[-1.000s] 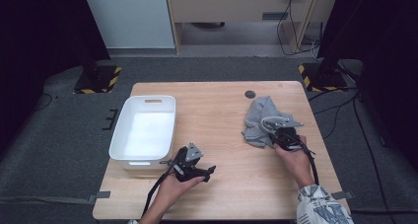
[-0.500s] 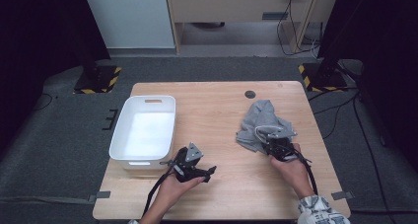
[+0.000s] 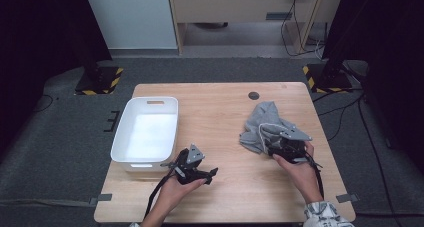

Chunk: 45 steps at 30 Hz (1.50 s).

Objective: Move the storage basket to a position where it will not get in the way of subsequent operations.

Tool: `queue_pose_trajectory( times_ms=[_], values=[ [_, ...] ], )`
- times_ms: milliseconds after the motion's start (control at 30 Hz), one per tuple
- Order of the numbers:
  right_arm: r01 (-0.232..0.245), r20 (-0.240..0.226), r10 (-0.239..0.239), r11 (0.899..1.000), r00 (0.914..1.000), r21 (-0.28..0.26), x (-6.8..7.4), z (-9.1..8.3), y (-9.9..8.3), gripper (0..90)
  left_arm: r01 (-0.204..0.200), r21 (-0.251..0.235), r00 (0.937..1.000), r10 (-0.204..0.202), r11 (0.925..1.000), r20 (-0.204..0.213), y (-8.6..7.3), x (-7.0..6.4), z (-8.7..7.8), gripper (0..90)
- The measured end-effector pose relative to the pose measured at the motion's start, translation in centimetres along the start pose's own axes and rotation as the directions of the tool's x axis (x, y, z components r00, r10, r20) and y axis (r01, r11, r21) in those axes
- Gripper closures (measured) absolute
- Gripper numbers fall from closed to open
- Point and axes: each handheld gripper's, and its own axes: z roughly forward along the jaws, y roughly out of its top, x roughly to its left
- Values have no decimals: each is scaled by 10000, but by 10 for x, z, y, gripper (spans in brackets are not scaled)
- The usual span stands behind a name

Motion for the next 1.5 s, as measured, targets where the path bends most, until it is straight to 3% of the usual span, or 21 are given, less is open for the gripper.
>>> queue_pose_trajectory(
  times_ms=[167,300,333,433,467,500,567,767,833,867,900,933,1100,1133,1200,1267,1367,1500],
  values=[
    [-570,163,568,9983,9983,133,-12,13,0,141,5,21,10000,-5,10000,15,-1,0,1,157],
    [-1049,-58,1052,9935,9944,444,-18,28,2,113,33,60,10000,-33,10000,37,-2,0,1,156],
    [-1183,-154,1193,9916,9927,514,-20,32,2,121,38,60,10000,-38,10000,36,-2,-1,1,156],
    [-1238,-364,1269,9893,9912,771,-20,41,2,266,52,65,10000,-52,10000,78,-3,-2,1,156],
    [-1079,-657,1138,9902,9913,882,-19,43,0,394,23,89,10000,-23,10000,89,-3,-2,1,157],
    [-1079,-657,1138,9902,9913,882,-19,43,0,394,32,89,9999,-33,10000,100,-3,-2,2,157],
    [-713,-947,800,9932,9923,924,-14,40,1,532,27,101,9999,-28,9999,99,-3,-2,2,156],
    [14,-1594,134,9958,9871,919,5,38,1,583,11,77,10000,-11,10000,1,-3,-1,0,152],
    [419,-2149,-208,9947,9764,939,26,35,3,587,-35,73,10000,35,10000,12,-3,-3,-1,153],
    [419,-2149,-208,9947,9764,939,26,35,3,587,-35,73,10000,35,10000,12,-3,-3,-1,154],
    [757,-2506,-500,9927,9668,939,41,33,4,586,-75,102,10000,74,9999,31,-3,-3,0,155],
    [757,-2506,-500,9927,9668,939,41,33,4,586,-75,102,10000,74,9999,31,-3,-3,0,156],
    [1206,-3091,-891,9891,9468,842,69,29,5,575,-81,215,9999,80,9997,67,-5,-5,5,156],
    [1251,-3148,-953,9893,9444,757,74,29,4,537,-123,213,9999,122,9997,51,-5,-5,5,156],
    [1207,-3093,-937,9903,9463,692,75,29,4,511,-124,203,9999,123,9997,35,-5,-5,5,156],
    [1039,-3091,-826,9932,9474,532,73,26,5,394,-138,170,9999,138,9998,-12,-4,-3,4,158],
    [847,-3056,-704,9958,9496,338,69,16,6,316,-93,90,9999,94,9999,-79,-2,-2,4,162],
    [886,-3099,-764,9957,9477,256,68,6,3,254,-207,-82,9998,207,9998,-22,3,-5,7,170]
  ],
)
